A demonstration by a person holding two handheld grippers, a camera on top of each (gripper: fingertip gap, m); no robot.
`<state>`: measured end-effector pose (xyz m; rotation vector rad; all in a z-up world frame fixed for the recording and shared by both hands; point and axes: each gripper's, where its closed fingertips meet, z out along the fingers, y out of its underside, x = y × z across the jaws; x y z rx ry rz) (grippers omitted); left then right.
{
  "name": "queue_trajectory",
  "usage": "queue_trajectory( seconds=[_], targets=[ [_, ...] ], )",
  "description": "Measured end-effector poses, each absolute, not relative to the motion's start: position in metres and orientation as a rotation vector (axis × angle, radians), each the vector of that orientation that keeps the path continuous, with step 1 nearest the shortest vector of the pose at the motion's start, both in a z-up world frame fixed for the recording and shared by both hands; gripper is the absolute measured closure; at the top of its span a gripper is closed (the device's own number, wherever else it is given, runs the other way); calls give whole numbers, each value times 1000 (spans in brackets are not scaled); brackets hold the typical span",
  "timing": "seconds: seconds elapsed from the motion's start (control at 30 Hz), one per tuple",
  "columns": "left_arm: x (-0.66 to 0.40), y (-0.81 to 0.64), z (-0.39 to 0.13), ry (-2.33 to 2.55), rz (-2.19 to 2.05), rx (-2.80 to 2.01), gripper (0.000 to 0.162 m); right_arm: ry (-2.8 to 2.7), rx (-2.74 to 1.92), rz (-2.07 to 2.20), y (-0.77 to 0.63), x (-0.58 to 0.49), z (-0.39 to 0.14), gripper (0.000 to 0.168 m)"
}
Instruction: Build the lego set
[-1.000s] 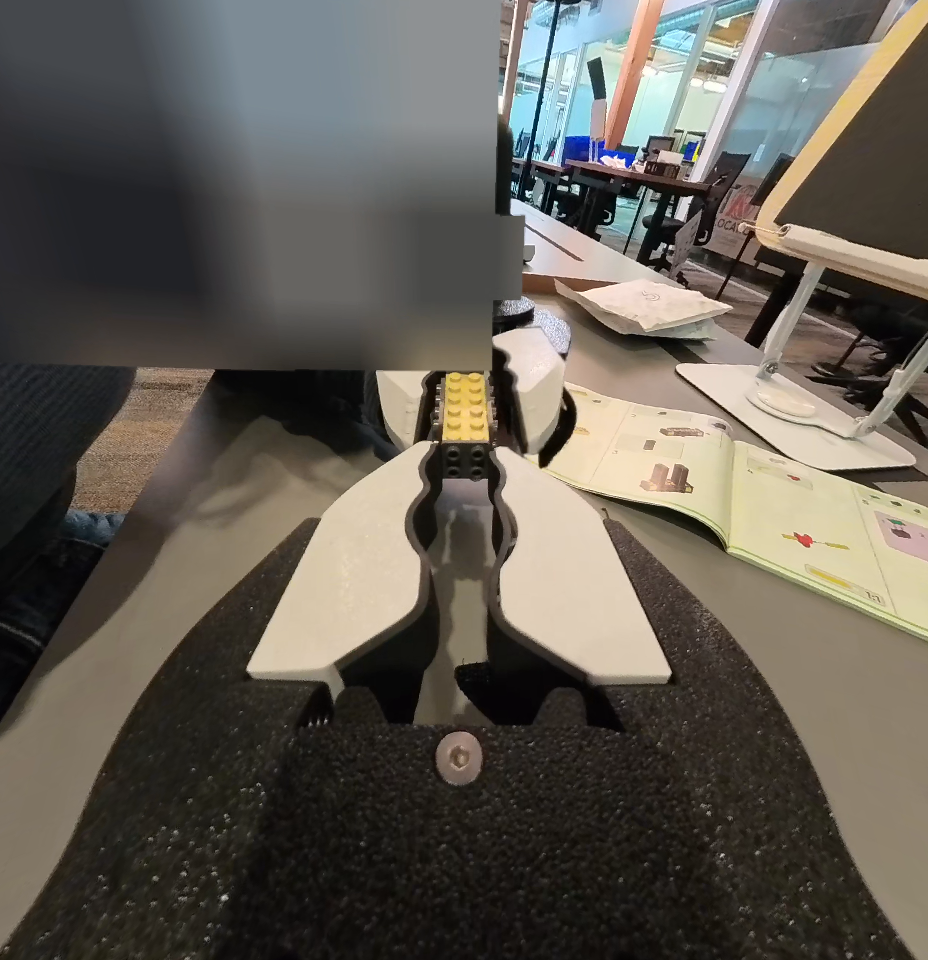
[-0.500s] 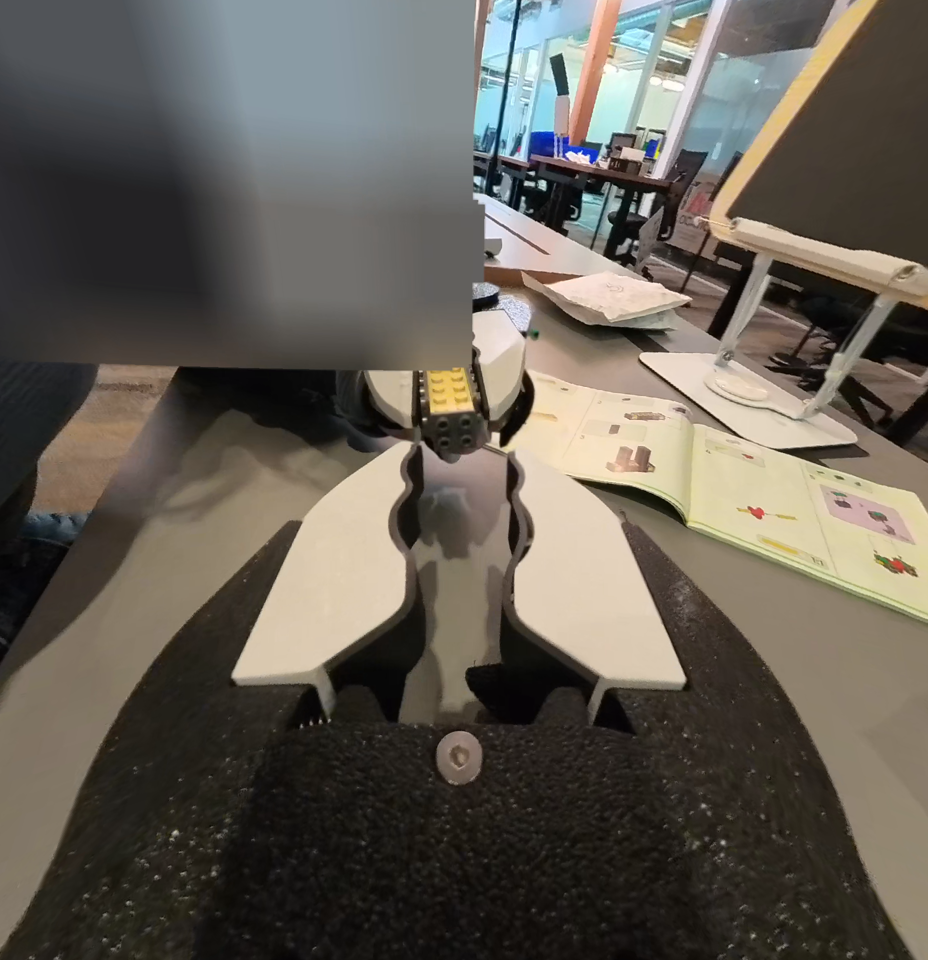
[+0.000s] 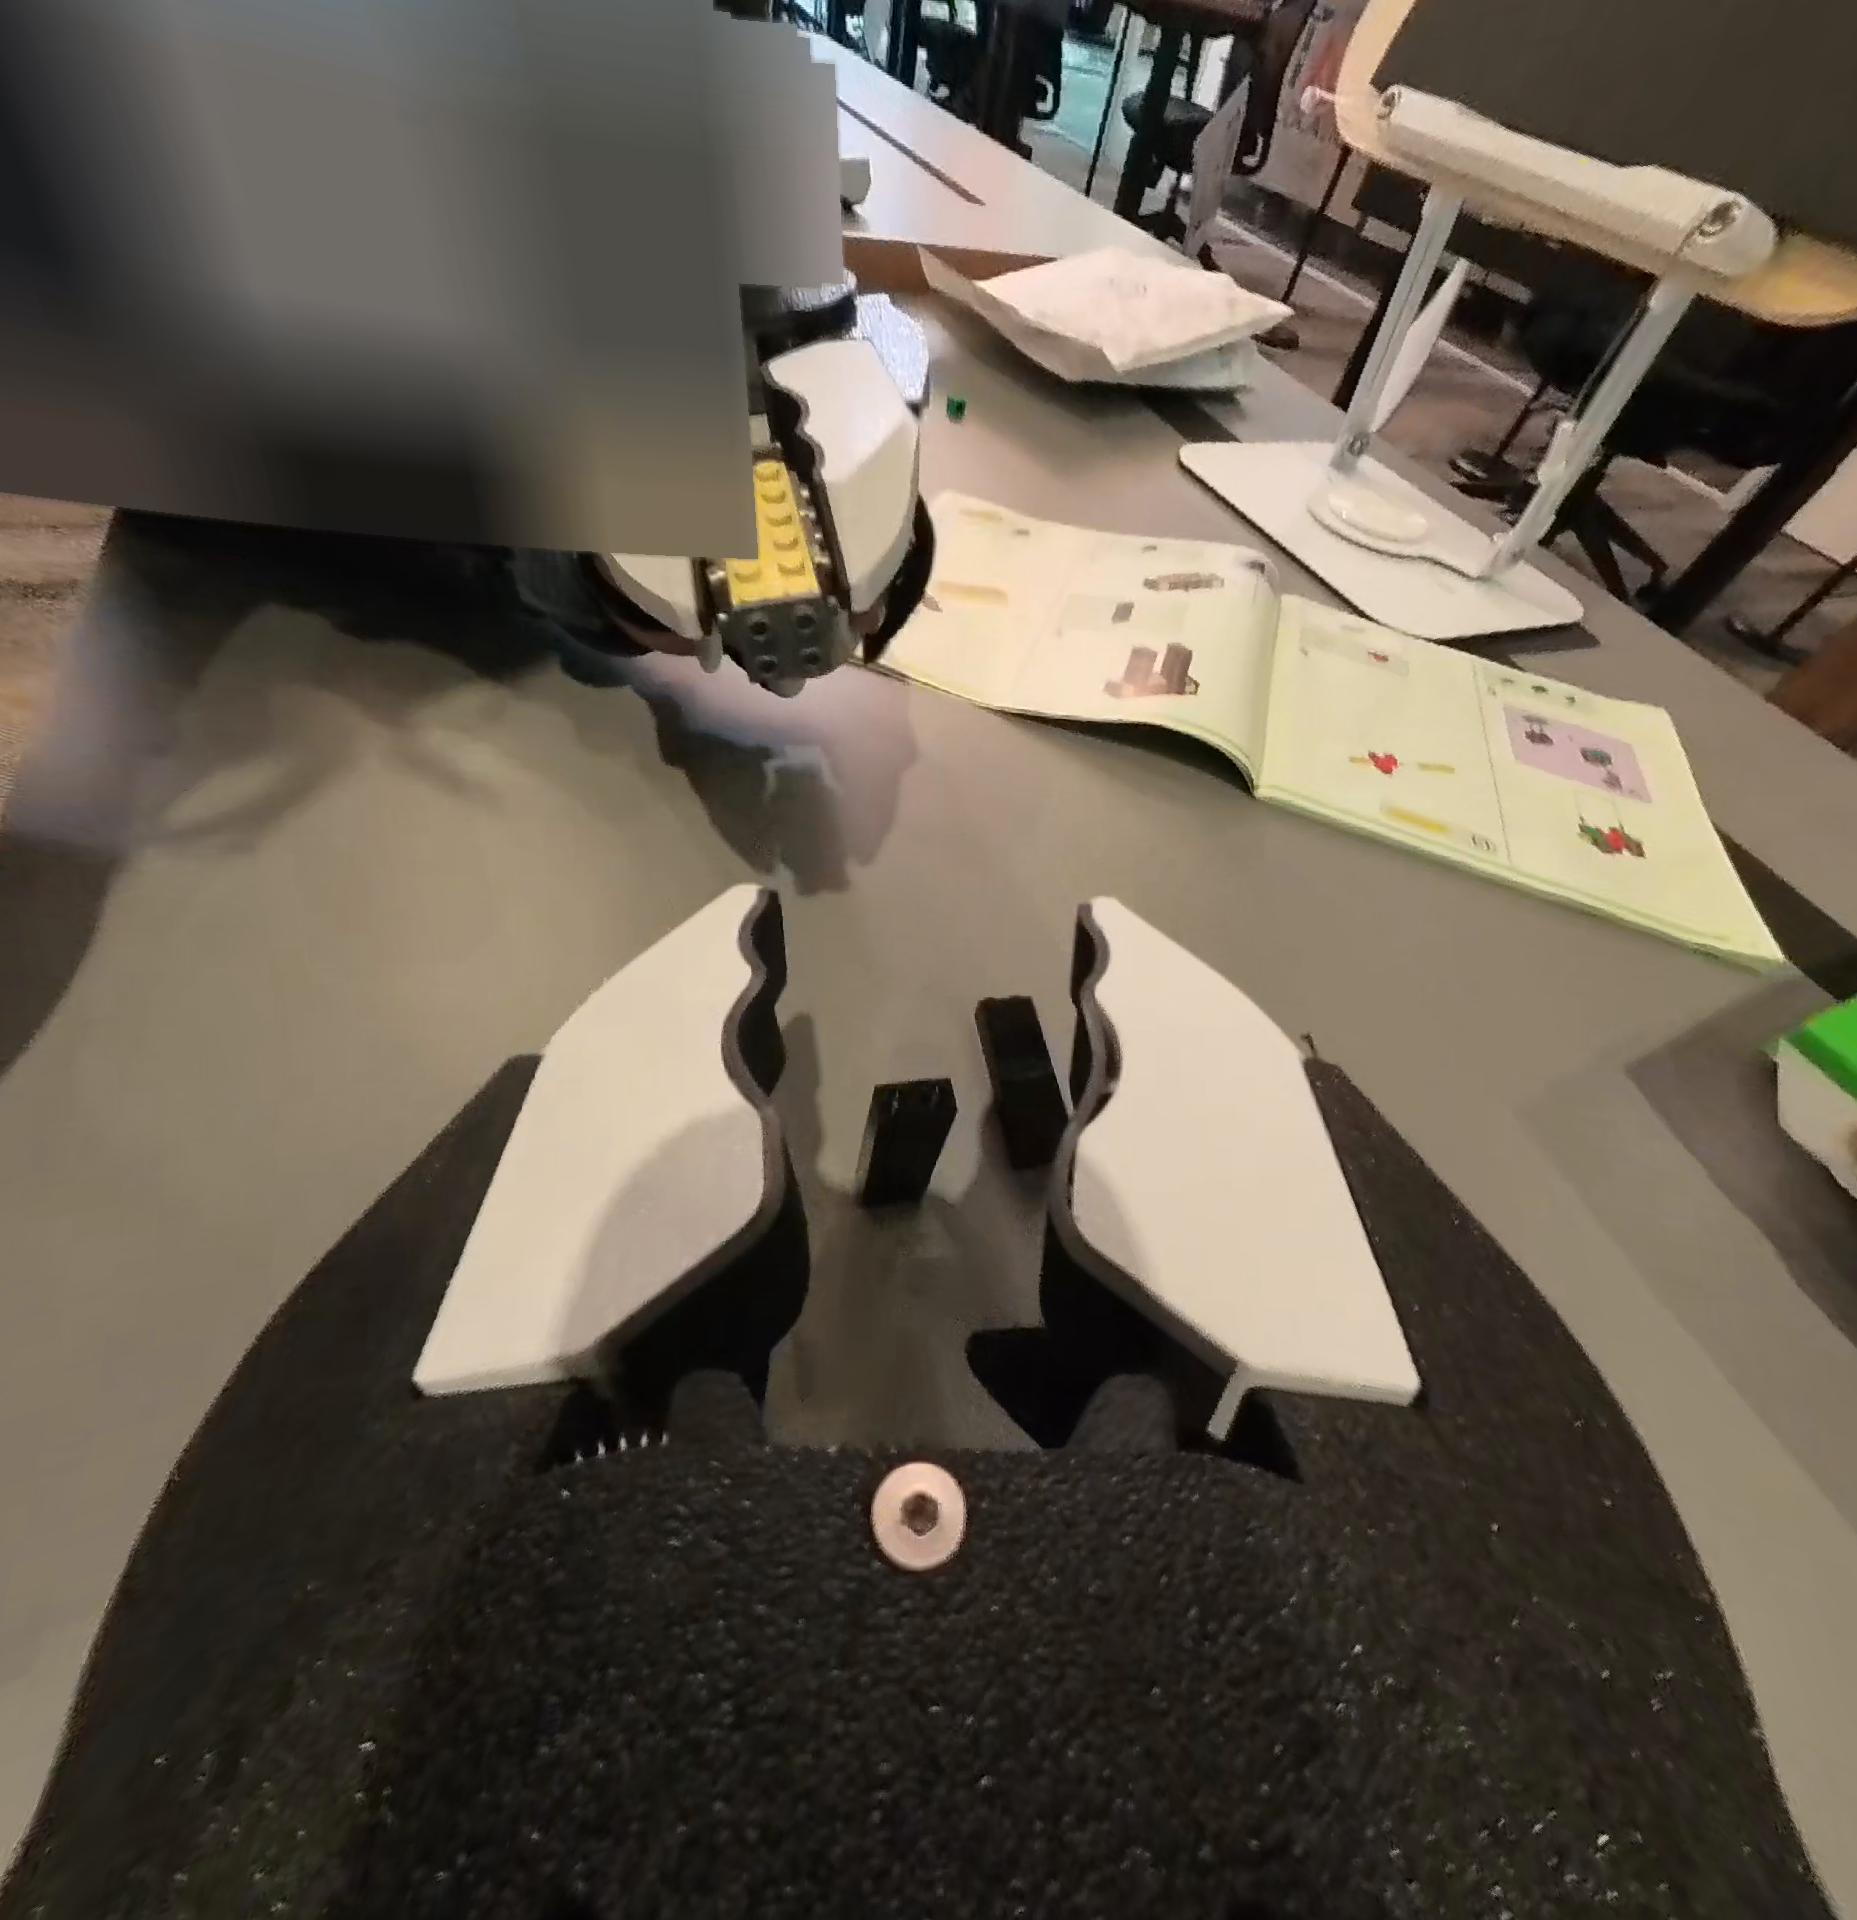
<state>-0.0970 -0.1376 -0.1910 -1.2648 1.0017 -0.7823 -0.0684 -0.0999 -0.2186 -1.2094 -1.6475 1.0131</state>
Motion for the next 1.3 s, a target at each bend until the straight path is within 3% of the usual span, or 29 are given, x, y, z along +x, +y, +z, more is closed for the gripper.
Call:
queue_trajectory(
  seconds=[0.37, 0.8, 0.9, 1.13, 1.3],
  targets=[
    [-100, -131, -204, 990, -804, -1348, 137, -1738, -1383, 969, -96, -49, -258, 114],
    [-95, -136, -215, 1041, -919, -1392, 137, -1815, -1412, 1001, -96, -59, -273, 138],
    [-95, -136, -215, 1039, -921, -1397, 137, -1817, -1419, 1007, -95, -62, -273, 151],
    [-95, -127, -221, 1002, -886, -1476, 137, -1419, -1178, 1340, -106, -81, -187, 151],
    [-94, -125, -226, 1004, -864, -1517, 137, -1417, -1087, 1396, -127, -95, -177, 151]
  ],
)
